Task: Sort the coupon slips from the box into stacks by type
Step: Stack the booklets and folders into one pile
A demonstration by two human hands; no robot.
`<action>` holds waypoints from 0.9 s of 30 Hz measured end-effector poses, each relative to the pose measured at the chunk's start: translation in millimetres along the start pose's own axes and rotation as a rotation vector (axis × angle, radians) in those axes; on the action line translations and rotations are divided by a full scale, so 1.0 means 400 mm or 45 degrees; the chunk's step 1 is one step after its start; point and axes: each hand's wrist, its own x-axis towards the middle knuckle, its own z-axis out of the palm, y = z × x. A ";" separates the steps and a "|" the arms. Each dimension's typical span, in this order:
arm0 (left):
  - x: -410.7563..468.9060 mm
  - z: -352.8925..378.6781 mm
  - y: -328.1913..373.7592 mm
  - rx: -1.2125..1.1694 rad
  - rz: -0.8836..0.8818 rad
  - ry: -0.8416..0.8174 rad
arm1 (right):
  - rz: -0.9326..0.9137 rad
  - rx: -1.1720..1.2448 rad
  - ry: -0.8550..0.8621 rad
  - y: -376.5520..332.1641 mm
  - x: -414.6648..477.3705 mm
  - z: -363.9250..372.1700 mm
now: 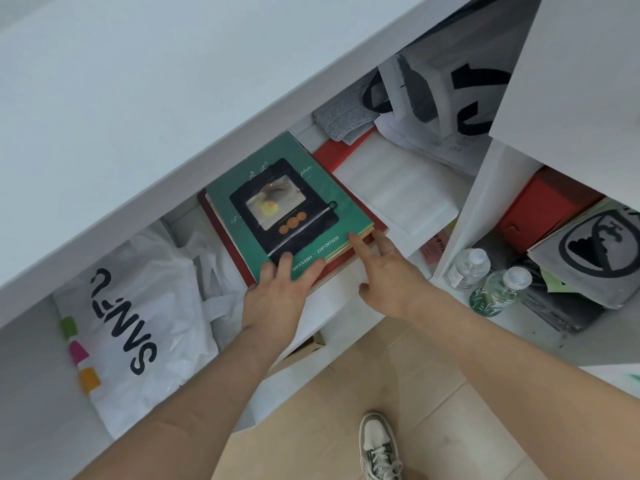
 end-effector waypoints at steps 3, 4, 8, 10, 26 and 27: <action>0.011 -0.034 0.002 -0.139 -0.041 -0.099 | 0.044 0.138 -0.011 0.001 -0.034 -0.024; 0.011 -0.049 0.003 -0.195 -0.060 -0.132 | 0.065 0.181 0.001 -0.001 -0.051 -0.034; -0.039 -0.127 0.019 -0.541 -0.164 -0.010 | 0.104 0.346 0.113 -0.025 -0.140 -0.098; -0.096 -0.189 0.037 -0.705 -0.186 0.097 | 0.105 0.409 0.197 -0.051 -0.200 -0.143; -0.610 -0.356 0.132 -0.963 -0.037 -0.162 | 0.577 1.722 0.250 -0.234 -0.682 -0.186; -0.619 -0.311 0.139 -0.937 -0.021 -0.254 | 0.646 1.756 0.223 -0.220 -0.683 -0.138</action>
